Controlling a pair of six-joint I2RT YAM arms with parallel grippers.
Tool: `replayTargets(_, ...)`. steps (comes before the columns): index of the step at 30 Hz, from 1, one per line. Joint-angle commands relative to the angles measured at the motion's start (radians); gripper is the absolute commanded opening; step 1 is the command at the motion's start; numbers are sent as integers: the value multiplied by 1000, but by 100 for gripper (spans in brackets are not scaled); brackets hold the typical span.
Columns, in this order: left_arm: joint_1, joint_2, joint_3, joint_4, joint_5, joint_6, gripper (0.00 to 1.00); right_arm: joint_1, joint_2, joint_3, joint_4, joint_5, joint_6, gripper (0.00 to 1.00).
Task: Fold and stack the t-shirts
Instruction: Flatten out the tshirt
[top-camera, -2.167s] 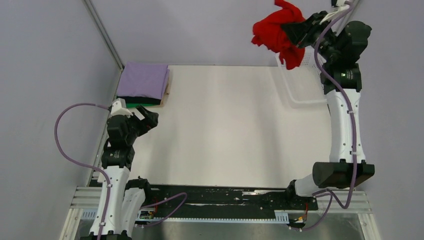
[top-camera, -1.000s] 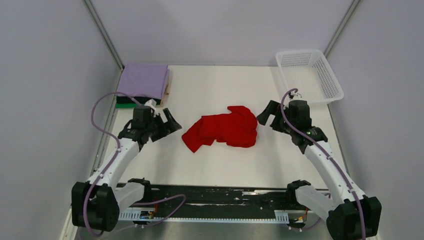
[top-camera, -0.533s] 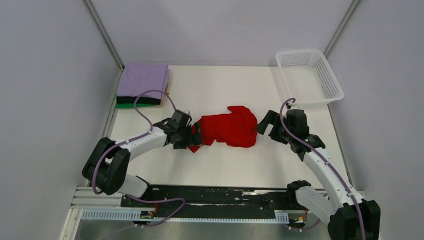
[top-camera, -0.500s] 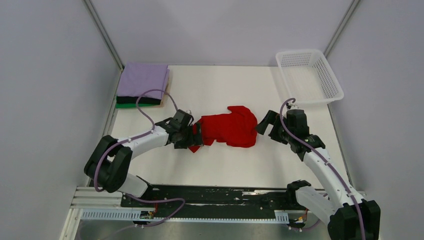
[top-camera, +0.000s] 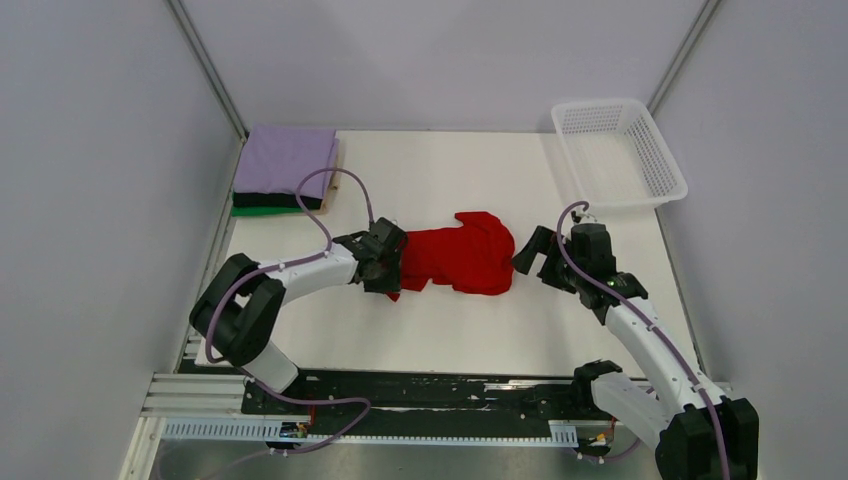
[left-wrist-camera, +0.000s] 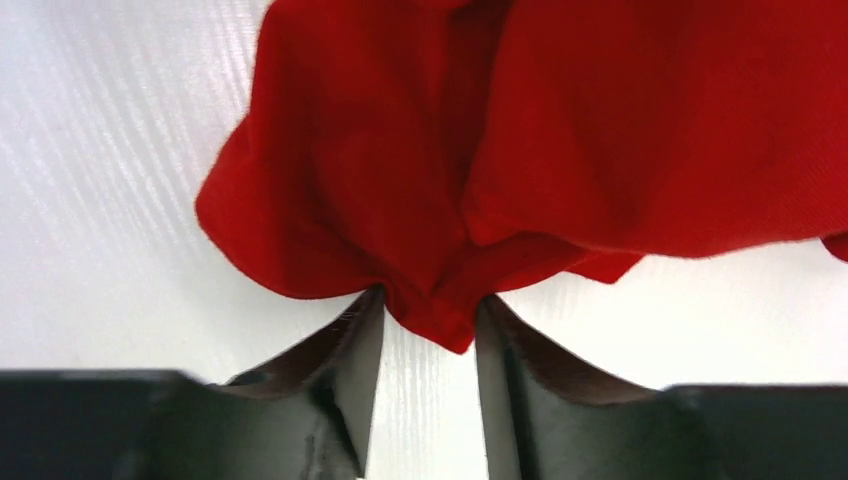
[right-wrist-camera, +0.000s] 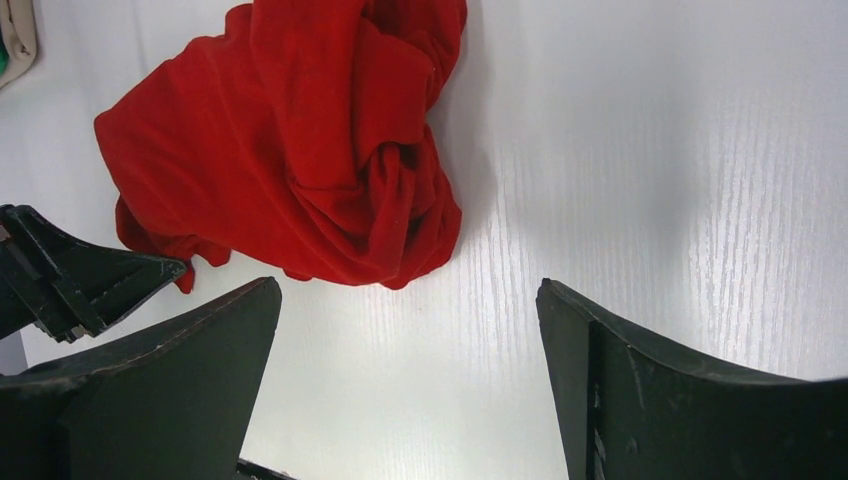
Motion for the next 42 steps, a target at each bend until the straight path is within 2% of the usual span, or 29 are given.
replayTargets(1,-14,70,-26,-48,-18,5,40,6,-7,-3,40,25,-22,100)
replayTargets(2,-16,70,-25,-53,-21,5,31,6,-5,-3,41,25,-23,100)
replayTargets(5,-17,50,-29,-64,-28,5,12,7,-2,1,40,28,-19,100)
replayTargets(6,-18,35,-31,-68,-29,5,3,6,0,5,41,26,-15,100)
replayTargets(7,-18,25,-35,-71,-30,6,1,6,4,10,43,18,-14,98)
replayTargets(14,-18,-122,-50,-106,-60,2,0,45,59,51,113,-99,-20,83)
replayTargets(18,-18,-195,-66,-113,-72,0,0,97,136,70,132,-69,7,73)
replayTargets(23,-18,-214,-73,-114,-84,5,0,172,246,99,175,-21,40,59)
replayTargets(27,-18,-223,-80,-105,-75,2,0,218,328,138,174,43,55,43)
replayTargets(32,-19,-249,-83,-118,-106,-5,0,225,374,166,162,128,73,9)
replayTargets(34,-18,-268,-72,-136,-145,-7,0,225,364,180,162,182,73,0)
replayTargets(42,-16,-392,61,-216,-305,24,0,224,142,227,201,349,-3,0)
